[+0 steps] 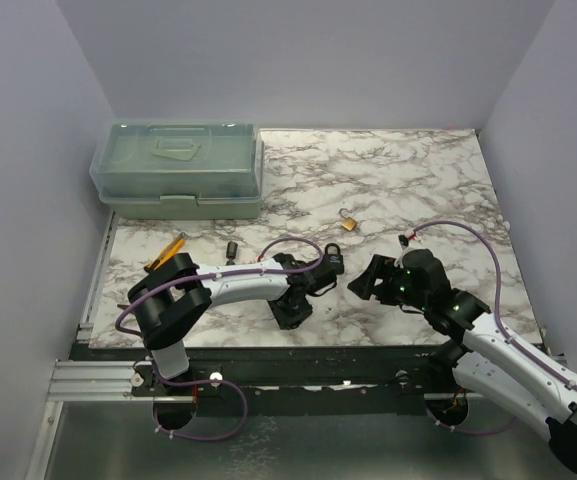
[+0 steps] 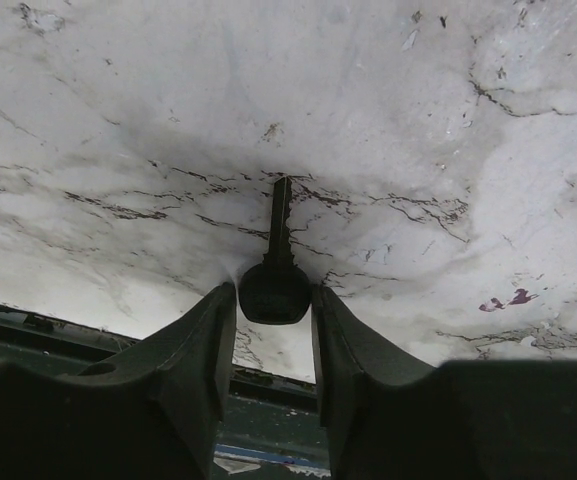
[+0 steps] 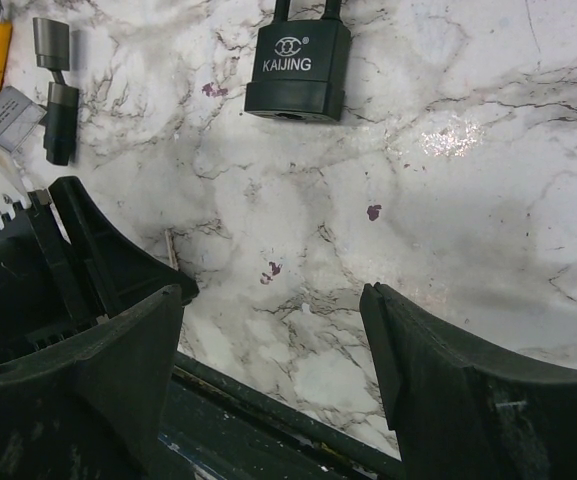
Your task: Unlock with the key
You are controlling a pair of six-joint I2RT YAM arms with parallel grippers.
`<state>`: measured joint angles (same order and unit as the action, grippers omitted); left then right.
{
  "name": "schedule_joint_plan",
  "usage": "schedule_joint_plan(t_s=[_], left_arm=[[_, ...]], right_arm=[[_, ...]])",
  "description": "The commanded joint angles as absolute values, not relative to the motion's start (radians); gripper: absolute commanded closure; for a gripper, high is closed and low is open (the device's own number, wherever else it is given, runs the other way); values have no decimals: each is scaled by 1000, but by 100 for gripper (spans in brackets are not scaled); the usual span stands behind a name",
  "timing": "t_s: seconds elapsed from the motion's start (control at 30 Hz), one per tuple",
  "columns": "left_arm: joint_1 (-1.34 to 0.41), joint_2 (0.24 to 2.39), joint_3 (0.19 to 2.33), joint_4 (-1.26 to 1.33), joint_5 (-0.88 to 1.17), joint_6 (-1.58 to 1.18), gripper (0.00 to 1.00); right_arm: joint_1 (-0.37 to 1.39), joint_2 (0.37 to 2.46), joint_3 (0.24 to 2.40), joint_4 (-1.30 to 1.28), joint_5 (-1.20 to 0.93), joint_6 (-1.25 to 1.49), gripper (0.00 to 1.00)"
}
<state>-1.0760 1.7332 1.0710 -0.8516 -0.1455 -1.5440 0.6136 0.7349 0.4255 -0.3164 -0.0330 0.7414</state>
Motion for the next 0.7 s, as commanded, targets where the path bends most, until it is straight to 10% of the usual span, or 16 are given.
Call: schedule_joint_plan(t_s=[0.0, 0.67], left_arm=[[-1085, 1769, 1056, -819, -173, -1548, 62], [-1083, 1730, 1041, -798, -225, -1455, 44]], right_arm=[[618, 736, 428, -333, -5, 746, 21], [618, 738, 433, -350, -5, 755, 21]])
